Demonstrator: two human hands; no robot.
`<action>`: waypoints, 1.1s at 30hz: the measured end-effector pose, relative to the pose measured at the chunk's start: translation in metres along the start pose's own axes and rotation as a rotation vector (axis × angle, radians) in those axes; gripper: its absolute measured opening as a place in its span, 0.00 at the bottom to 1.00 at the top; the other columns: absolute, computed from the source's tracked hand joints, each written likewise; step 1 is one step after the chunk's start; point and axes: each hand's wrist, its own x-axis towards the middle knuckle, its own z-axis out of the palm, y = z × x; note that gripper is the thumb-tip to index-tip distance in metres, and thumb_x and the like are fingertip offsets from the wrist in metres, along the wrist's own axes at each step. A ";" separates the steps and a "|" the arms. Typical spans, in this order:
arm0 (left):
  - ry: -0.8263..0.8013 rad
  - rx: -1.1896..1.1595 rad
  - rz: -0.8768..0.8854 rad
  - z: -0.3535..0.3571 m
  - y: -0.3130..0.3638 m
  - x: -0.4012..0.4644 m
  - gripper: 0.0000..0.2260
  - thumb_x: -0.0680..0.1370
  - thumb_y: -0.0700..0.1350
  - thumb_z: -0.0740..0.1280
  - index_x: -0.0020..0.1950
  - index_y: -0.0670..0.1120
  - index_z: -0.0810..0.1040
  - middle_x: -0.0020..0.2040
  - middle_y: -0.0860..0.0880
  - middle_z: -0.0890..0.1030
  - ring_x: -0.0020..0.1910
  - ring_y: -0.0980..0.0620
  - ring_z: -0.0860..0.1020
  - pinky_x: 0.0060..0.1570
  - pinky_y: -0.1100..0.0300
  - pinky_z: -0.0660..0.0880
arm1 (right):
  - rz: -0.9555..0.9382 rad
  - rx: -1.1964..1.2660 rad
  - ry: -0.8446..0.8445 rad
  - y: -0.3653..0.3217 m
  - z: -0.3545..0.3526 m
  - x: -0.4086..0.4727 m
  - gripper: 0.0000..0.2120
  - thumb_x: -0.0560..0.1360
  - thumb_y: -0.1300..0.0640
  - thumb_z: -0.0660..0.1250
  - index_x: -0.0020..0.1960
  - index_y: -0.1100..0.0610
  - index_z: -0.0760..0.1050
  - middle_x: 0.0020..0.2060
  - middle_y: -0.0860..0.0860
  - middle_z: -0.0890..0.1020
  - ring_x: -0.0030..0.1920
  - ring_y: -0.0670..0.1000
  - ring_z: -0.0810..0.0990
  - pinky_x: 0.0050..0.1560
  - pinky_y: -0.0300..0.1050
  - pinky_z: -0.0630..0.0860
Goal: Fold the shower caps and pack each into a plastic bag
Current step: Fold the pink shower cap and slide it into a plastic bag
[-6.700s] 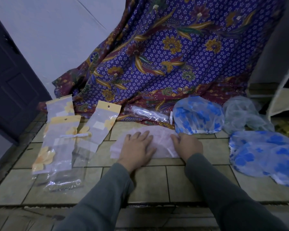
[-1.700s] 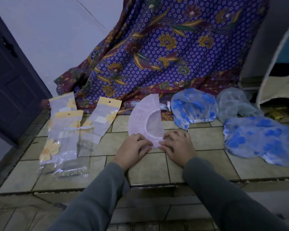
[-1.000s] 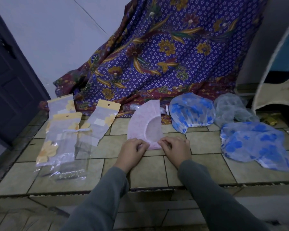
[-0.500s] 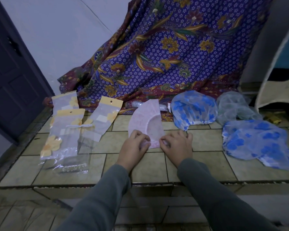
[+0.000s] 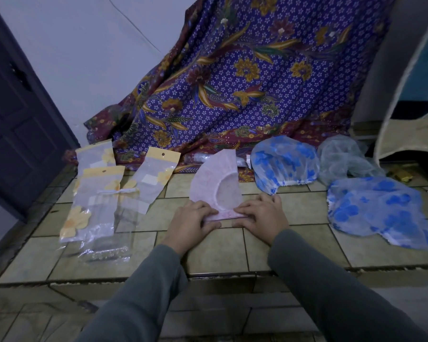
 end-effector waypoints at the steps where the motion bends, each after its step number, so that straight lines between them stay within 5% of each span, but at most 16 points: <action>1: -0.017 0.035 0.013 -0.001 0.000 0.002 0.23 0.70 0.66 0.58 0.54 0.54 0.81 0.51 0.55 0.79 0.51 0.52 0.75 0.49 0.52 0.72 | 0.011 0.007 -0.026 -0.001 -0.001 0.002 0.19 0.70 0.35 0.65 0.54 0.43 0.81 0.51 0.38 0.82 0.51 0.47 0.70 0.51 0.46 0.57; 9: 0.112 0.141 0.175 0.009 0.000 0.004 0.16 0.77 0.54 0.58 0.45 0.47 0.82 0.39 0.48 0.77 0.39 0.46 0.76 0.35 0.55 0.74 | -0.034 0.041 0.094 -0.004 0.009 0.004 0.18 0.73 0.40 0.60 0.46 0.49 0.84 0.37 0.45 0.80 0.41 0.52 0.75 0.42 0.49 0.72; 17: 0.090 -0.014 0.059 0.007 -0.003 0.001 0.18 0.78 0.56 0.56 0.48 0.48 0.82 0.40 0.48 0.77 0.41 0.48 0.76 0.40 0.56 0.74 | -0.051 0.108 0.115 -0.002 0.010 0.004 0.17 0.74 0.42 0.61 0.43 0.51 0.84 0.31 0.48 0.77 0.36 0.51 0.76 0.35 0.43 0.73; 24: -0.009 -0.081 0.018 0.002 -0.004 0.015 0.09 0.79 0.48 0.61 0.47 0.46 0.78 0.44 0.47 0.81 0.44 0.46 0.77 0.43 0.55 0.71 | 0.117 0.213 -0.067 -0.002 0.008 0.012 0.14 0.75 0.43 0.63 0.44 0.51 0.82 0.36 0.50 0.81 0.41 0.51 0.77 0.41 0.47 0.75; 33: -0.074 -0.096 -0.065 -0.003 -0.005 0.024 0.04 0.78 0.49 0.62 0.51 0.52 0.74 0.44 0.50 0.82 0.43 0.47 0.77 0.41 0.54 0.73 | 0.183 0.104 -0.175 -0.002 0.004 0.026 0.15 0.76 0.42 0.60 0.48 0.49 0.80 0.41 0.48 0.83 0.45 0.51 0.78 0.45 0.46 0.75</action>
